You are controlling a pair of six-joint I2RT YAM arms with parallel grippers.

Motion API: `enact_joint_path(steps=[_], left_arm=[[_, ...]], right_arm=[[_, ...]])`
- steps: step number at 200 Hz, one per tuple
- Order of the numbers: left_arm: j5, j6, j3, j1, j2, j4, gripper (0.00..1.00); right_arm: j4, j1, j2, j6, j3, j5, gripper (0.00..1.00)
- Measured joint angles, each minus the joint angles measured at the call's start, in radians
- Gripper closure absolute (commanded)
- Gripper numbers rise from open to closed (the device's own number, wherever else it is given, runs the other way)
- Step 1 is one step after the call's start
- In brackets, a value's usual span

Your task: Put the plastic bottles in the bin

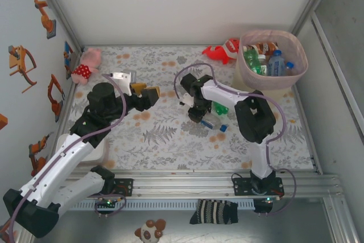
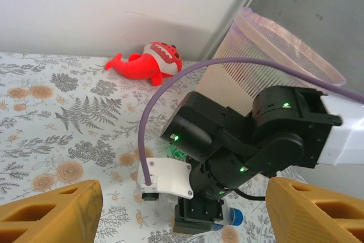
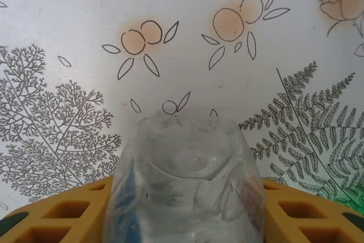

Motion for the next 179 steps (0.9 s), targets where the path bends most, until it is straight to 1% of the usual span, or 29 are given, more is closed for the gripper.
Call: enact_joint_path(steps=[31,69,111,132,179], left_arm=[[0.000,0.000,0.000,0.001,0.000,0.001,0.25],[0.003,0.000,-0.001,0.002,0.016,0.018,0.25],[0.014,-0.004,-0.002,0.006,0.056,0.052,0.25],[0.023,-0.006,-0.002,0.007,0.076,0.068,0.25],[0.043,-0.013,-0.002,0.008,0.112,0.109,0.25]], right_arm=[[-0.012,-0.029,-0.108,0.027,0.002,-0.056,0.50],[-0.012,-0.093,-0.273,0.088,0.027,-0.146,0.50],[-0.012,-0.158,-0.401,0.158,0.080,-0.241,0.50],[-0.015,-0.218,-0.461,0.195,0.112,-0.293,0.52],[-0.019,-0.400,-0.588,0.256,0.231,-0.391,0.52]])
